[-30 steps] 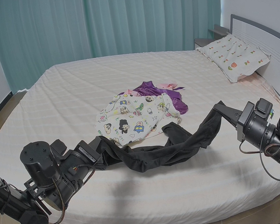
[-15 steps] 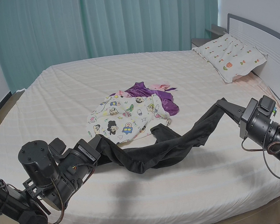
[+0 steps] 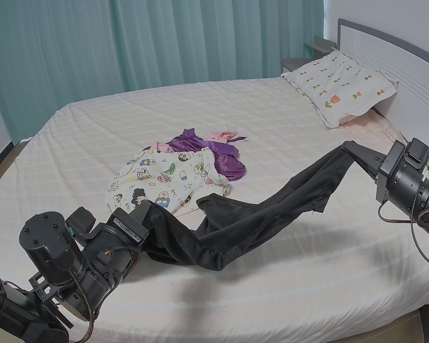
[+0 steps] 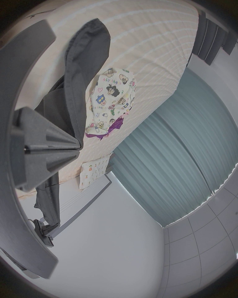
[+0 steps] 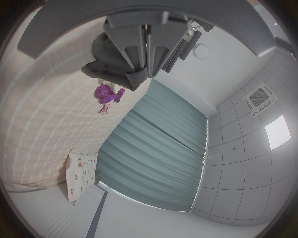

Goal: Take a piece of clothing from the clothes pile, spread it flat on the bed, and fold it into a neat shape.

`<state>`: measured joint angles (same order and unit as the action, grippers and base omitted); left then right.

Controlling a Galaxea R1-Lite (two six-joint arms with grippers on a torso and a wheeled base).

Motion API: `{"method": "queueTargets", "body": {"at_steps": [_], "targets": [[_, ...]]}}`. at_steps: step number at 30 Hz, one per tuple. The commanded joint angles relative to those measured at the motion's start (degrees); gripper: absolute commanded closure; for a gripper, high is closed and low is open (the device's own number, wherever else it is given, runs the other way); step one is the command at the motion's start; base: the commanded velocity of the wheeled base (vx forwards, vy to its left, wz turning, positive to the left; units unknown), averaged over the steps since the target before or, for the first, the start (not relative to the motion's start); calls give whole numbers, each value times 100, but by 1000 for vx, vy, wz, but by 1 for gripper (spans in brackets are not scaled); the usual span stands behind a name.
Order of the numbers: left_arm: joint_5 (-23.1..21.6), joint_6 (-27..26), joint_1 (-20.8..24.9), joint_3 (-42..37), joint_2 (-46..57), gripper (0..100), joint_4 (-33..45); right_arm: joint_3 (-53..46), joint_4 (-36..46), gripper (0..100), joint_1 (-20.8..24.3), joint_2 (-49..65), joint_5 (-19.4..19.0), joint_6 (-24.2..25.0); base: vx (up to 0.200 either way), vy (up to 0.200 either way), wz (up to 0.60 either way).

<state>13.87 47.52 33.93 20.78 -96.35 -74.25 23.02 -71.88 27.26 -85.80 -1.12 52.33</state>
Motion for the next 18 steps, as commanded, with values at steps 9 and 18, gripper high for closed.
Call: {"method": "queueTargets", "body": {"at_steps": [9,18], "targets": [[1,3,0,-4,55,100,-1,-8,7,100,-63,37,200,-250,0,-200,0],[1,29,0,-4,55,100,-1,28,51,100,-1,-69,736,-760,0,-200,0]]}}
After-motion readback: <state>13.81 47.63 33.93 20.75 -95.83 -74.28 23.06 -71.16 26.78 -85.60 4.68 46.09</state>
